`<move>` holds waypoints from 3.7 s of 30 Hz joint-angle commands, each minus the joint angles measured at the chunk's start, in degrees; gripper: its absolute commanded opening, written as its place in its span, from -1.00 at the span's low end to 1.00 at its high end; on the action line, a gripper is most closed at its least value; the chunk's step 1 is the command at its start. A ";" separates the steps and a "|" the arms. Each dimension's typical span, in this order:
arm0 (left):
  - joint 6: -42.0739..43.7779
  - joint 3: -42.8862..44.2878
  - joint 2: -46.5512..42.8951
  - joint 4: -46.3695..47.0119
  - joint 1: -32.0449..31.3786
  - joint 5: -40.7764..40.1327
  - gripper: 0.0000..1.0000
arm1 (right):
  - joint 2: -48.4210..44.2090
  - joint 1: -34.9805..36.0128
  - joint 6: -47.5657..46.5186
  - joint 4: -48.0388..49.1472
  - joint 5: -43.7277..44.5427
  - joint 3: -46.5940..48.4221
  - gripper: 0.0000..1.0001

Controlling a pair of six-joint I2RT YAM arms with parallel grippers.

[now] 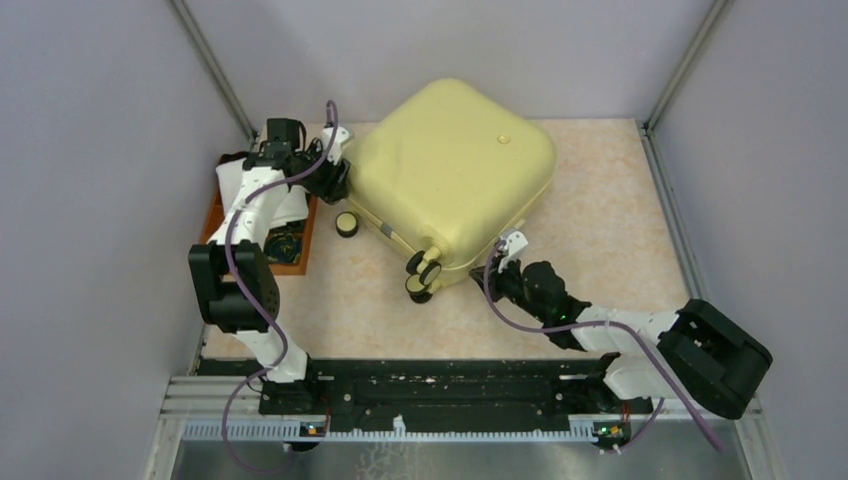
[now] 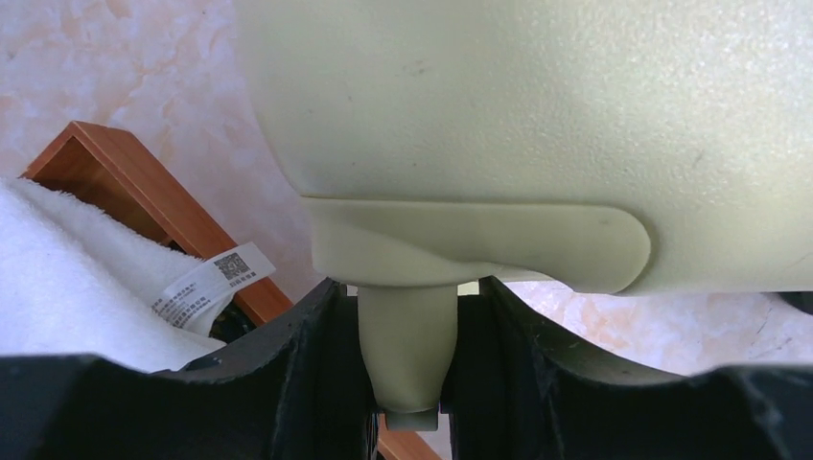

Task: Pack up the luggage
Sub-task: Zip the luggage at the center of the board.

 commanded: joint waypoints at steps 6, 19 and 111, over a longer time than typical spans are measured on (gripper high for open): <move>-17.41 -4.09 -5.99 4.69 -0.89 6.20 -1.00 | -2.93 11.07 3.54 7.57 1.81 -2.87 -1.00; -32.38 -9.26 -8.87 11.53 -1.39 0.50 -1.00 | 2.02 17.30 5.64 13.64 -5.96 1.98 -1.00; -39.99 -8.92 -24.60 7.16 -0.26 6.65 -1.00 | 14.47 -20.56 10.84 27.82 -23.74 0.79 -0.88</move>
